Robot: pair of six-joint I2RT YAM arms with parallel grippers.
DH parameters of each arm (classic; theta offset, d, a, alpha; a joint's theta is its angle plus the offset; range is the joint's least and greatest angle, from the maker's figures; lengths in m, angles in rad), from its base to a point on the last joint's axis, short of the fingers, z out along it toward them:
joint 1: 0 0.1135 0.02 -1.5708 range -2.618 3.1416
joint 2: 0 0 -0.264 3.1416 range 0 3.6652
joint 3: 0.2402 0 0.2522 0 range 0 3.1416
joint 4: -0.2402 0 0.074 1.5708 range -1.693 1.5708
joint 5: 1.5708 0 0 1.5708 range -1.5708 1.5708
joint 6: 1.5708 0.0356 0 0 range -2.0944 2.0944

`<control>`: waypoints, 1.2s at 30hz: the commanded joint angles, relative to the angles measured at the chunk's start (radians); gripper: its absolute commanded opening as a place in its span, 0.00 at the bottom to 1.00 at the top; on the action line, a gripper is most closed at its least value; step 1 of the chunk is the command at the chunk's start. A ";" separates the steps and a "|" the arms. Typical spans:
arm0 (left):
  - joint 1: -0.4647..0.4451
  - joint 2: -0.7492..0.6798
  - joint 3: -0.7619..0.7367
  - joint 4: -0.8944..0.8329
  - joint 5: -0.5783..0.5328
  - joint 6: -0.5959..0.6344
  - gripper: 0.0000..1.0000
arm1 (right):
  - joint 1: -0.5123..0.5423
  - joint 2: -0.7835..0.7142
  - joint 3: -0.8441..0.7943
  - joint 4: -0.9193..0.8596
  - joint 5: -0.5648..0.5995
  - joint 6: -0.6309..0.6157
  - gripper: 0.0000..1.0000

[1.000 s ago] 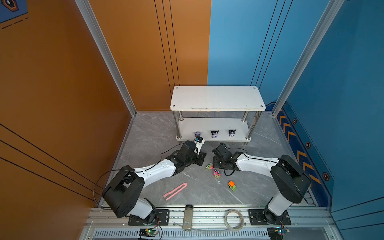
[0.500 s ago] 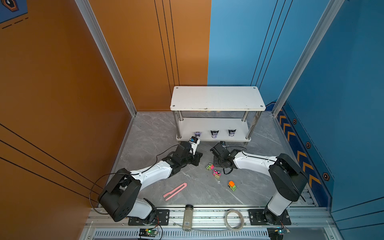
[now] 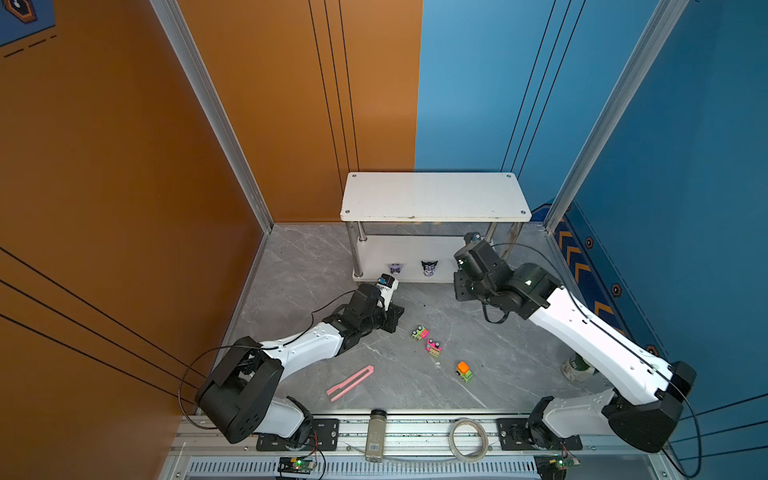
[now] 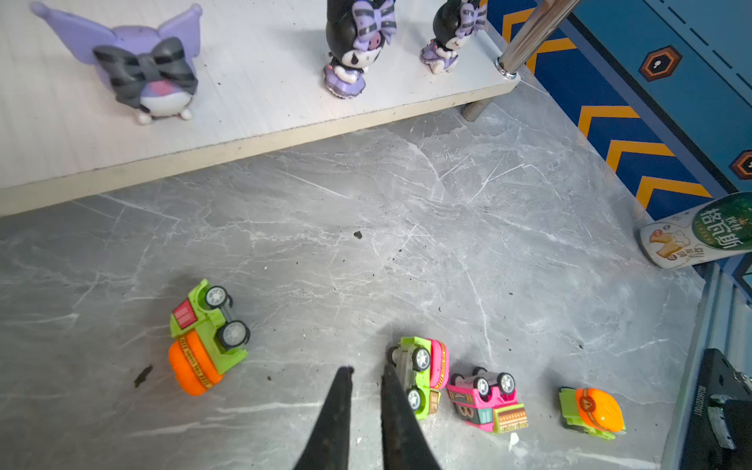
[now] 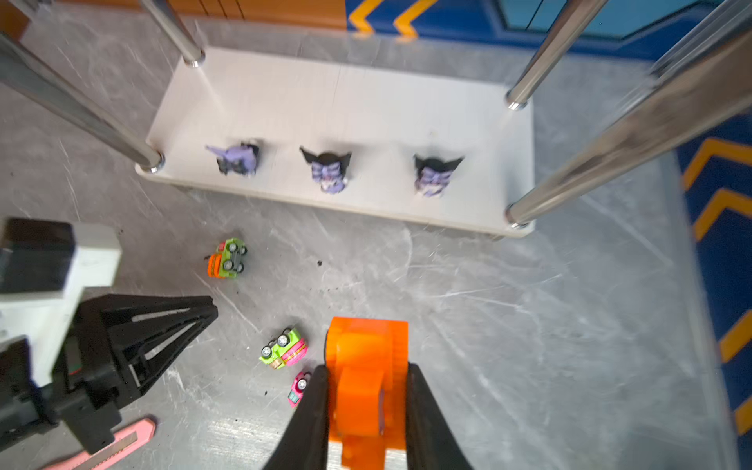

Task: Place and organize the plastic toys onto the shelf
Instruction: 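Lift the orange car with the right gripper and carry it above the top shelf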

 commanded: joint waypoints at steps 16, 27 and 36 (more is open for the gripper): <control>0.005 -0.138 -0.032 -0.070 -0.062 -0.003 0.18 | -0.446 0.320 0.649 -0.152 -0.101 -0.253 0.10; -0.026 -0.133 0.002 -0.100 -0.102 0.006 0.18 | -0.521 0.464 0.825 -0.192 -0.219 -0.244 0.10; -0.047 -0.099 0.034 -0.106 -0.110 0.014 0.19 | -0.521 0.494 0.813 -0.214 -0.243 -0.244 0.15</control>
